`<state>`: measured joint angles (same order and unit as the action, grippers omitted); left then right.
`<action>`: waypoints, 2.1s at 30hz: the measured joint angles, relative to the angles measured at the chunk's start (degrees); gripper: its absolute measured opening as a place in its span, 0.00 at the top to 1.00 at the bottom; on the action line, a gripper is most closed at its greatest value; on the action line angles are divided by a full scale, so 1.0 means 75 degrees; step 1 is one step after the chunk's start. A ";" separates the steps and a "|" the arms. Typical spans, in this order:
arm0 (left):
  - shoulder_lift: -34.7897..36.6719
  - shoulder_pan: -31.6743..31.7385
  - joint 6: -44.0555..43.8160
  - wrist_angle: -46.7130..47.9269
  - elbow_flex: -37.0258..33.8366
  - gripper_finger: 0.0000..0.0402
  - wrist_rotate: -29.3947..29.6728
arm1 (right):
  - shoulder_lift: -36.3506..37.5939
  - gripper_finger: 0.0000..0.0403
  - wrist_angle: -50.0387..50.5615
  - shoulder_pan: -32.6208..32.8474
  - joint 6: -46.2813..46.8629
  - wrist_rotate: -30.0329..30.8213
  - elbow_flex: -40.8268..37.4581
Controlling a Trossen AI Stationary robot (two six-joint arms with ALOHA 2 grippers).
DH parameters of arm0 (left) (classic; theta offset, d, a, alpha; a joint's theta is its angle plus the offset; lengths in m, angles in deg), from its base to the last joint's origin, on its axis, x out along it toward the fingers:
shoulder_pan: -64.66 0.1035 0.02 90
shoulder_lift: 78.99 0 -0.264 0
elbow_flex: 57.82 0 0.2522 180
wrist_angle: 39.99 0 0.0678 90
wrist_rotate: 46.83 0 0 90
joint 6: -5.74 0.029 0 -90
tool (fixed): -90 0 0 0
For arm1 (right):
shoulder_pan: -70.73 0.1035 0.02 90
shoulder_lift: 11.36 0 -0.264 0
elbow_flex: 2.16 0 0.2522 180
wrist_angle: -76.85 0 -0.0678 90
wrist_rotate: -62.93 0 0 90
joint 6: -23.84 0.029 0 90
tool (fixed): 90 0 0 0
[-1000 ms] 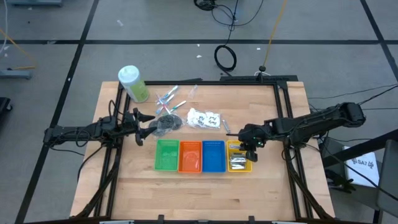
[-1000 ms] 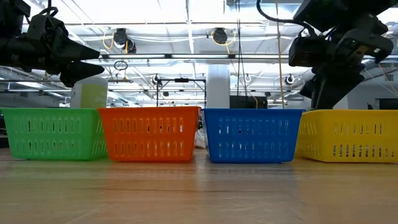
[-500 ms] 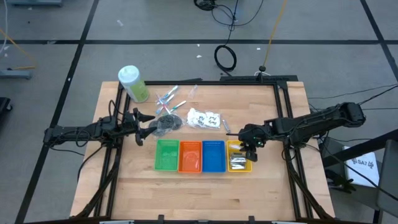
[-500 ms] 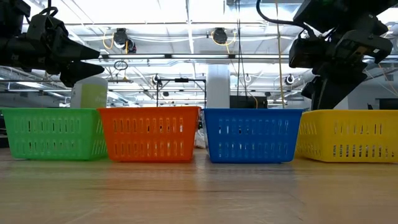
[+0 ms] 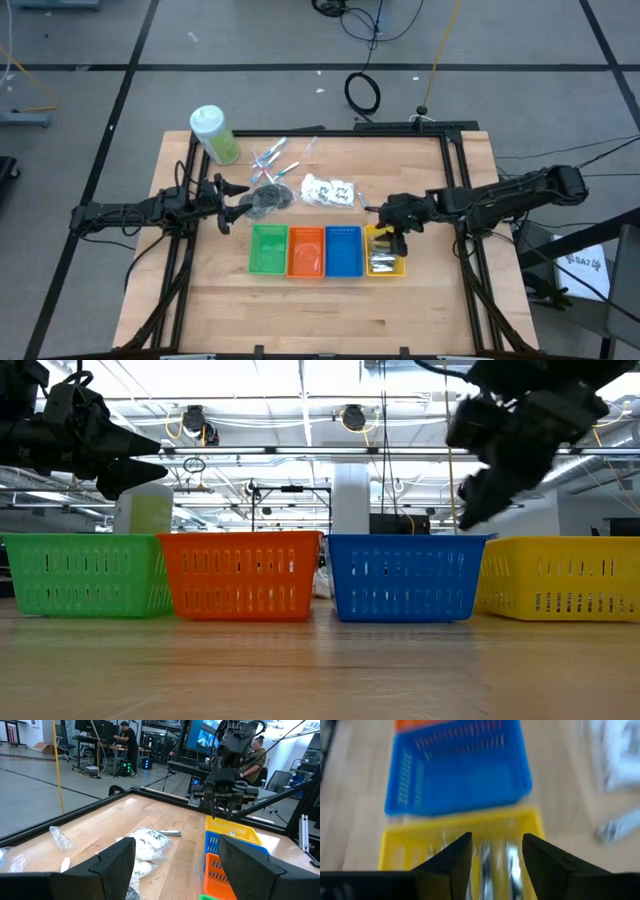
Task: Pick & Place Travel size toiletries
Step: Put the silver nail cutter into the yellow basket
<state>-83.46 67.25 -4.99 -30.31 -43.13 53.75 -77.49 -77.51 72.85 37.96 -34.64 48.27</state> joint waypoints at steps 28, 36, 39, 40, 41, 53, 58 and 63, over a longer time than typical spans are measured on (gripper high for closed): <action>-0.0003 0.0000 0.0002 -0.0003 0.0000 0.30 0.0001 | -0.4075 0.47 0.1030 -0.2388 -0.1210 0.1195 0.2163; -0.0001 0.0000 0.0002 -0.0003 -0.0001 0.30 0.0001 | -0.4043 0.49 0.1769 -0.2488 -0.1377 0.1742 0.2177; -0.0002 0.0000 0.0002 -0.0003 0.0000 0.30 0.0001 | -0.3966 0.49 0.2133 -0.2639 -0.1380 0.1900 0.2168; 0.0000 0.0000 0.0001 -0.0003 0.0000 0.30 0.0001 | -0.3914 0.49 0.2256 -0.2683 -0.1380 0.1912 0.2168; 0.0000 0.0000 0.0002 -0.0003 0.0000 0.30 0.0001 | -0.3860 0.49 0.2424 -0.2727 -0.1383 0.1964 0.2165; -0.0001 0.0000 0.0000 -0.0003 -0.0001 0.30 0.0001 | -0.3774 0.52 0.2433 -0.2890 -0.1707 0.1641 0.2142; -0.0001 0.0000 0.0002 -0.0003 -0.0001 0.30 0.0001 | -0.3774 0.56 0.2430 -0.2890 -0.1724 0.1599 0.2142; -0.0001 0.0000 0.0002 -0.0003 -0.0003 0.30 0.0001 | -0.3774 0.67 0.2432 -0.2887 -0.1775 0.1571 0.2139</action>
<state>-83.47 67.25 -4.98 -30.33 -43.15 53.76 -105.79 -59.26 51.20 24.65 -22.86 64.31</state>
